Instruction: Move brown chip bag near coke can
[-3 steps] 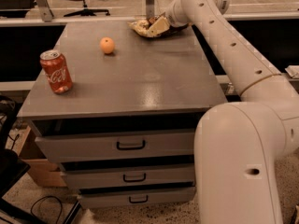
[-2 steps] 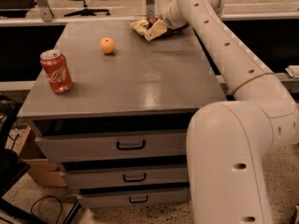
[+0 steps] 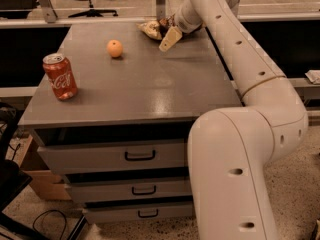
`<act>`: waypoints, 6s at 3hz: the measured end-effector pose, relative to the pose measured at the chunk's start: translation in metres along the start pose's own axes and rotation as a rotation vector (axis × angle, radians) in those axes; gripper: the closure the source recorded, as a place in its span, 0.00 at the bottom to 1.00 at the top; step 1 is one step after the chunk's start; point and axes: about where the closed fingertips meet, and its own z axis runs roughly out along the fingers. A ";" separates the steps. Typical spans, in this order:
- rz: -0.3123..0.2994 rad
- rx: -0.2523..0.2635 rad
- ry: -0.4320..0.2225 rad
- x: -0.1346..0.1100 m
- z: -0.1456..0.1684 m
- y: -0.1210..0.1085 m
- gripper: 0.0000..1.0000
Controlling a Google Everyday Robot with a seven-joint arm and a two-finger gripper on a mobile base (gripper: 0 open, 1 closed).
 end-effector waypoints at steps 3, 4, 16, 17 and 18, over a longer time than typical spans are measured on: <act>0.089 0.082 -0.102 -0.012 0.034 -0.009 0.00; 0.109 0.113 -0.143 -0.013 0.051 -0.012 0.00; 0.049 0.318 -0.030 -0.046 -0.056 -0.090 1.00; 0.039 0.340 -0.006 -0.060 -0.099 -0.099 1.00; 0.014 0.354 0.035 -0.083 -0.153 -0.098 1.00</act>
Offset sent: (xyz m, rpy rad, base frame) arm 0.0236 0.0180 -0.0105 0.1440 -0.1134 -0.0889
